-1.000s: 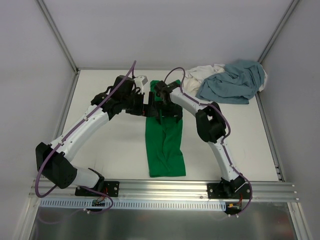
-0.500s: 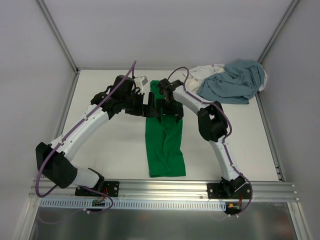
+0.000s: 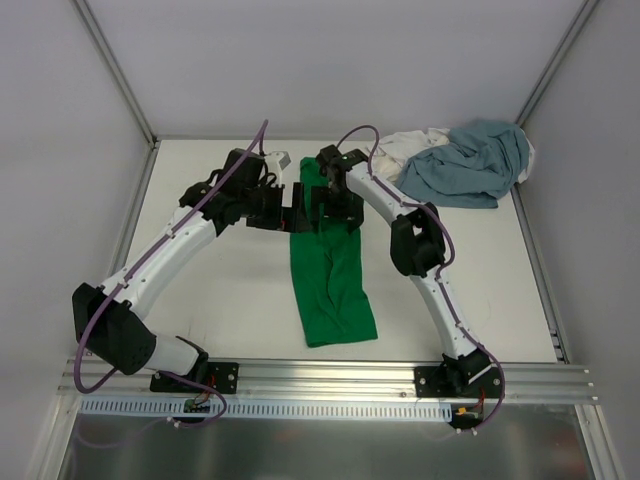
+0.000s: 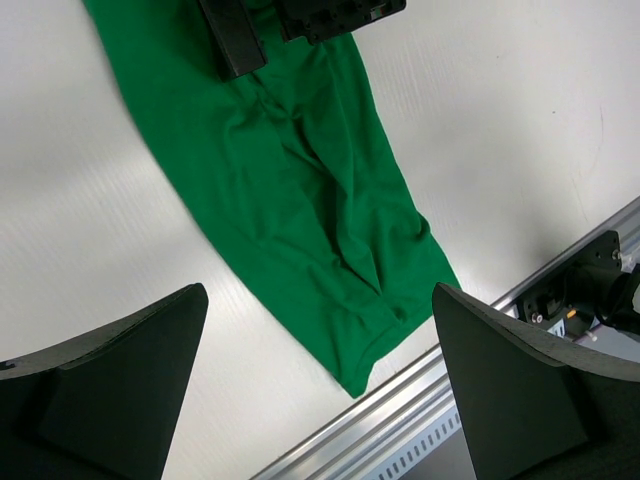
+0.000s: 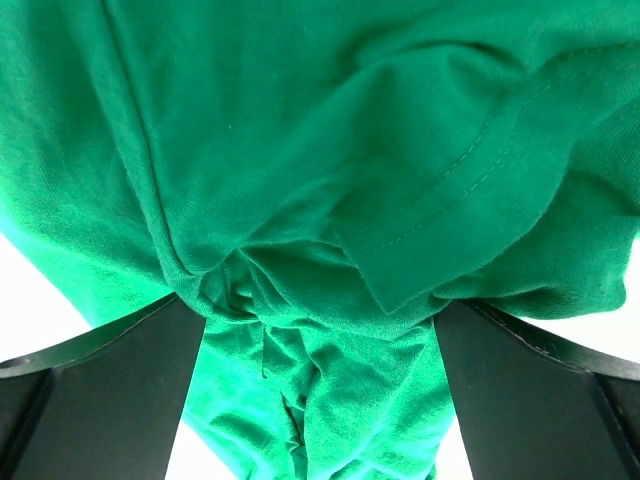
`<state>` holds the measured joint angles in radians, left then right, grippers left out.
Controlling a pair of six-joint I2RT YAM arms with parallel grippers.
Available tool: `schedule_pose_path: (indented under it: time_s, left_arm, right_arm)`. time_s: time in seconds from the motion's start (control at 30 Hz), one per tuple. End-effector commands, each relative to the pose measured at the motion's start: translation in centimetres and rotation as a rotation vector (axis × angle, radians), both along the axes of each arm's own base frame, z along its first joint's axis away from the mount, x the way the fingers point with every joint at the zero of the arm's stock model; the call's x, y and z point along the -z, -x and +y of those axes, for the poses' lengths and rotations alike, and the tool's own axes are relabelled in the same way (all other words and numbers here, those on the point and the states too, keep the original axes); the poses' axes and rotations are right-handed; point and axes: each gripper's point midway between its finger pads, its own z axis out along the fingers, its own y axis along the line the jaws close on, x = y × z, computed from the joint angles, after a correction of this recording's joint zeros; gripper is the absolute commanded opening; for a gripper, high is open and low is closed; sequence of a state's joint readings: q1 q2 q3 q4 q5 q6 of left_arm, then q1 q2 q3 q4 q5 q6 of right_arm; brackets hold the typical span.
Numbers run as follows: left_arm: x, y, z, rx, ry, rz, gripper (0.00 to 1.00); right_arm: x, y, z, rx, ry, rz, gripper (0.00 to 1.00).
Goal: Fold and stack the t-shirts
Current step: Grab the bottom of the folded rectangular tshirt with both arms
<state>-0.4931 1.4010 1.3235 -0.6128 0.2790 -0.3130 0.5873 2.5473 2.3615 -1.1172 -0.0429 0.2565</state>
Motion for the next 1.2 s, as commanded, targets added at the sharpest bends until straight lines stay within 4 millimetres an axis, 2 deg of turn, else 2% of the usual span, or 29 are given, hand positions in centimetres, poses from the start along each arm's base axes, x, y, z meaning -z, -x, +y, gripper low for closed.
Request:
schedule_pose_path:
  time_s: [0.0,0.13,0.23,0.37,0.6,0.77,0.9,1.0,1.03,1.07,1.1,1.17]
  left_arm:
    - [-1.1,-0.6,0.5,-0.006,0.011,-0.030,0.99]
    - [-1.0,-0.7,0.6,-0.008,0.019,-0.024,0.99]
    - [-1.0,-0.9,0.8,-0.011,0.022,-0.024,0.99]
    - [-1.1,-1.1,0.9,-0.017,0.034,-0.024,0.99]
    - [-1.7,-1.4,0.8,-0.021,0.046,-0.040,0.99]
    - [-1.9,-1.5,0.8,-0.025,0.049,-0.045,0.99]
    - [-2.1,-1.4,0.8,-0.021,0.056,-0.050,0.99]
    - [-2.0,-1.2,0.9,-0.023,0.054,-0.050,0.99]
    - [-2.0,-1.2,1.0,-0.025,0.053,-0.052,0.99]
    - [-1.9,-1.2,1.0,-0.026,0.053,-0.050,0.99]
    - [-1.9,-1.1,1.0,-0.025,0.053,-0.051,0.99]
    - [-1.9,-1.1,0.9,-0.025,0.059,-0.055,0.99]
  right_arm:
    - [2.6,-1.6,0.5,-0.008,-0.018,-0.019,1.00]
    - [2.5,-2.2,0.3,0.018,-0.033,-0.019,0.99]
    - [1.7,-2.6,-0.1,0.030,-0.034,-0.036,1.00]
    - [1.1,-1.6,-0.6,0.035,-0.021,-0.022,1.00]
    - [0.4,1.8,-2.7,0.051,0.010,0.021,1.00]
    - [0.7,3.7,-2.9,0.057,-0.007,0.034,0.99]
    - [0.1,3.6,-2.7,0.047,-0.003,0.018,0.99]
    - [-1.4,3.1,-2.7,0.036,0.017,-0.015,0.99]
    - [-1.7,2.7,-3.5,0.018,0.081,-0.048,0.99]
    - [-2.4,1.8,-3.3,-0.008,0.112,-0.083,1.00]
    - [-2.6,2.4,-3.7,-0.044,0.188,-0.085,0.99]
    - [-2.1,2.7,-3.1,-0.096,0.228,-0.084,0.99]
